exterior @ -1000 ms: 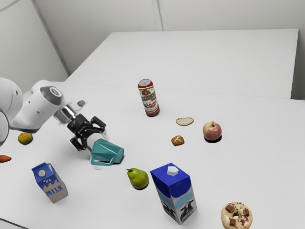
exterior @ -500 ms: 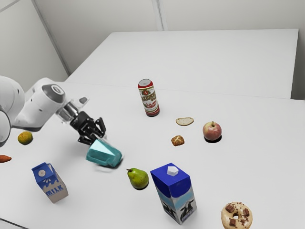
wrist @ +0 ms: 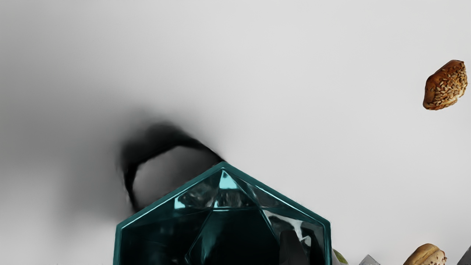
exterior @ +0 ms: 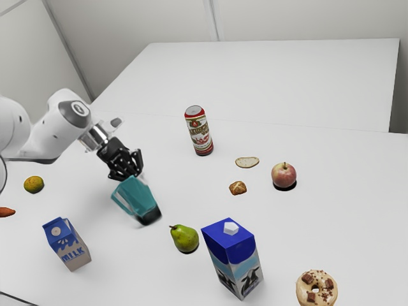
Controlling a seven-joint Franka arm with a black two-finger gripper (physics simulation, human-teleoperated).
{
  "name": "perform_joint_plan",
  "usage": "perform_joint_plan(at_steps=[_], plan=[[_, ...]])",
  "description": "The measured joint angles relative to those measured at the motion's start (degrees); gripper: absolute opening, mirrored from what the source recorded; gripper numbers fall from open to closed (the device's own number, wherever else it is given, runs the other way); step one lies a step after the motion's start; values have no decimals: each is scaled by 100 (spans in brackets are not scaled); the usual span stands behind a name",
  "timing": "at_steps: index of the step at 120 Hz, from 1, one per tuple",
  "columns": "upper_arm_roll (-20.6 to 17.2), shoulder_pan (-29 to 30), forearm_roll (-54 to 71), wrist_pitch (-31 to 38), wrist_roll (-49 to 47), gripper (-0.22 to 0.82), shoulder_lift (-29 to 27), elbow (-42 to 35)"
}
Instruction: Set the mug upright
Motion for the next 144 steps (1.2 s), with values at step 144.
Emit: perform_joint_plan(at_steps=[144], plan=[[-1330,-423,4201,2269,-2253,-16,-969,-1088]])
